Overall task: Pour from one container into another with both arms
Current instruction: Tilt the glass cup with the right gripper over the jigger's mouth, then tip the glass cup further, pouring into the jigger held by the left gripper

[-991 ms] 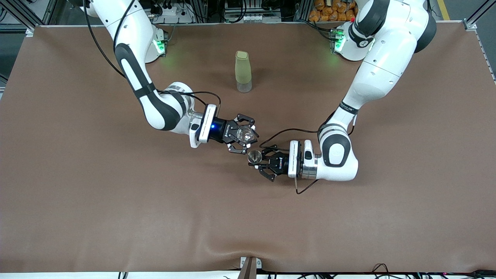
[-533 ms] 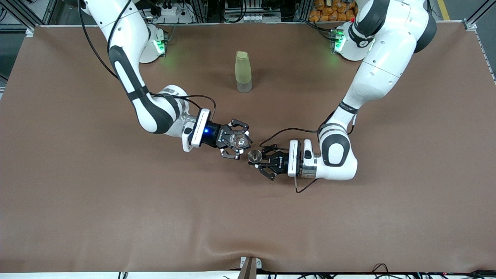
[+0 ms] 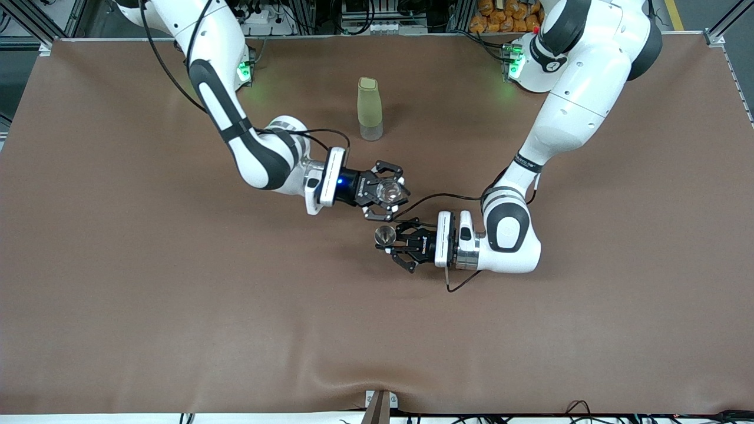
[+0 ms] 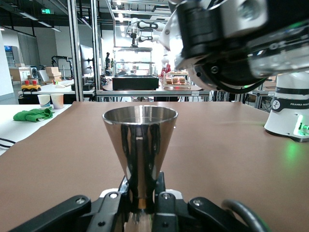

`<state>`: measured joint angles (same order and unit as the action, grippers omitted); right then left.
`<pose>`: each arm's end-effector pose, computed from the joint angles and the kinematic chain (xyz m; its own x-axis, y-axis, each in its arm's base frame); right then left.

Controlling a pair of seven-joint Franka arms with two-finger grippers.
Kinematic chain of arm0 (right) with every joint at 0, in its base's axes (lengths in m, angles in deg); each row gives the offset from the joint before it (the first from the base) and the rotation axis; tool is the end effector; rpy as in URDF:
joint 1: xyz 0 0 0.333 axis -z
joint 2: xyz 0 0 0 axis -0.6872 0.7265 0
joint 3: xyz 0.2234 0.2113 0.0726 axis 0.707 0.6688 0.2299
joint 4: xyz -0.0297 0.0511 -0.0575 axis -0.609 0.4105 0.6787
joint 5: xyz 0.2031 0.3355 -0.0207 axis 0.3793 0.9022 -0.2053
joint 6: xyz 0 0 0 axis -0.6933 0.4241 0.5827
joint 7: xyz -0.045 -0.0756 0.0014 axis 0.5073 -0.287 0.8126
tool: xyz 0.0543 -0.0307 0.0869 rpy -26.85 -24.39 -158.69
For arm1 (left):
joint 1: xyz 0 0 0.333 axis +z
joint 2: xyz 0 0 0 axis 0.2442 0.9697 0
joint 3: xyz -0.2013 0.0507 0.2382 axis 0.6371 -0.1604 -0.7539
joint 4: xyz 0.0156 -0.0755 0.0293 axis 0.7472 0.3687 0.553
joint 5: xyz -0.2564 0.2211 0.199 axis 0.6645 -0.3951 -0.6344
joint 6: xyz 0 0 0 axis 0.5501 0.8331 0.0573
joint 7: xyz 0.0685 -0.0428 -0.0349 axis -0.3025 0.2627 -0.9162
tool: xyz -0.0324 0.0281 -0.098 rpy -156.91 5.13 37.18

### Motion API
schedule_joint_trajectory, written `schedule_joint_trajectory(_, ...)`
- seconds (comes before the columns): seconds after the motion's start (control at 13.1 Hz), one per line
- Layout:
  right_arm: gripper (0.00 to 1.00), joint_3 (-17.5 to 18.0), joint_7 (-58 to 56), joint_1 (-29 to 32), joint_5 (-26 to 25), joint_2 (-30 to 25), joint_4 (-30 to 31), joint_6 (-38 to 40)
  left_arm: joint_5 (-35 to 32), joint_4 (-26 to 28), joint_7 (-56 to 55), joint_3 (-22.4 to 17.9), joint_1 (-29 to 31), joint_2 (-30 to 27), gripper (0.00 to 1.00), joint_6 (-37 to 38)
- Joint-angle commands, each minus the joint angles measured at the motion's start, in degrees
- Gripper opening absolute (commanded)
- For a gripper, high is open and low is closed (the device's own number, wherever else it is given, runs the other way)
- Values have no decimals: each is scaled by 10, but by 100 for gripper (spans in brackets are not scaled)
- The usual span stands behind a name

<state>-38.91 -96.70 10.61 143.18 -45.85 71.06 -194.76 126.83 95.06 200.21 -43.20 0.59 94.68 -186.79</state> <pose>0.5112 0.4398 0.2769 0.1870 -0.1737 0.9669 0.9491 -0.2220 -0.2234 0.6382 -0.3602 0.1882 -0.0045 -0.1312 0.9913 -0.9898 0.1421 0.0144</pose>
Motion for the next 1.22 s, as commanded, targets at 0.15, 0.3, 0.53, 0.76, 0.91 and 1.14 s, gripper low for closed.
schedule_joint_trajectory(0.15,0,-2,2,-10,30,1,-16,-30,22,15,17,-1,-3,-8,0,-7)
schedule_joint_trajectory(0.3,0,-2,16,-3,30,2,-16,-35,22,29,28,0,2,-11,0,-5)
schedule_joint_trajectory(0.53,0,-2,51,2,29,0,-16,-49,22,43,39,0,7,-13,0,1)
schedule_joint_trajectory(0.76,0,-3,65,5,28,1,-16,-59,22,44,39,1,7,-13,0,2)
schedule_joint_trajectory(0.91,0,-4,61,6,24,2,-16,-59,22,44,39,5,8,-13,0,1)
schedule_joint_trajectory(1.14,0,-4,50,6,22,7,-15,-59,22,44,39,5,7,-13,0,1)
